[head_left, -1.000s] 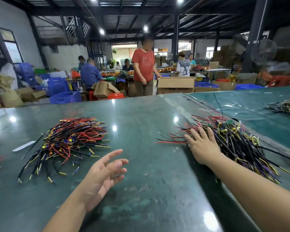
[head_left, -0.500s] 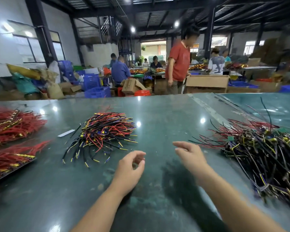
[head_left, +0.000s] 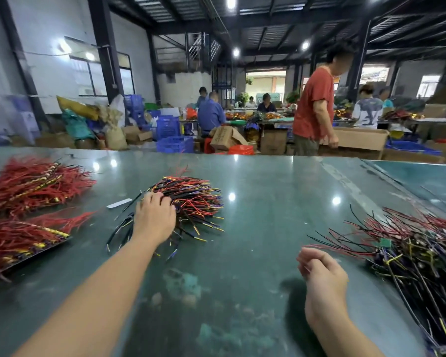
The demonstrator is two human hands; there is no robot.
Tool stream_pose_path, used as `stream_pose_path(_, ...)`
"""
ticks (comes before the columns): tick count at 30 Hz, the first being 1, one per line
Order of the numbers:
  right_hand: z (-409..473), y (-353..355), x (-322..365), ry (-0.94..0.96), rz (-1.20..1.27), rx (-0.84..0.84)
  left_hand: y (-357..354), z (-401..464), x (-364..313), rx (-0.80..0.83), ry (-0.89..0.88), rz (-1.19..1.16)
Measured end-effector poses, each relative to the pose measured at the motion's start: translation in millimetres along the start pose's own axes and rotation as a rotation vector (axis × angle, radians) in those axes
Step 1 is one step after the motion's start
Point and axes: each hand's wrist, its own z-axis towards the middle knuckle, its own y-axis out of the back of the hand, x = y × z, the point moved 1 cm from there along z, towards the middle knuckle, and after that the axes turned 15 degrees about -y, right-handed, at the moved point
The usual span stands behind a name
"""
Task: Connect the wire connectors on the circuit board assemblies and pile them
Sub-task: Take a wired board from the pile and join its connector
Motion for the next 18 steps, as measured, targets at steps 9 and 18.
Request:
stream_pose_path(9, 5, -4, -3, 0.122, -0.197, 0.008, -46, 32, 79, 0.309, 0.301, -0.312)
stream_pose_path(18, 0, -7, 1, 0.112, -0.177, 0.001, -51, 41, 73, 0.221, 0.704, -0.641)
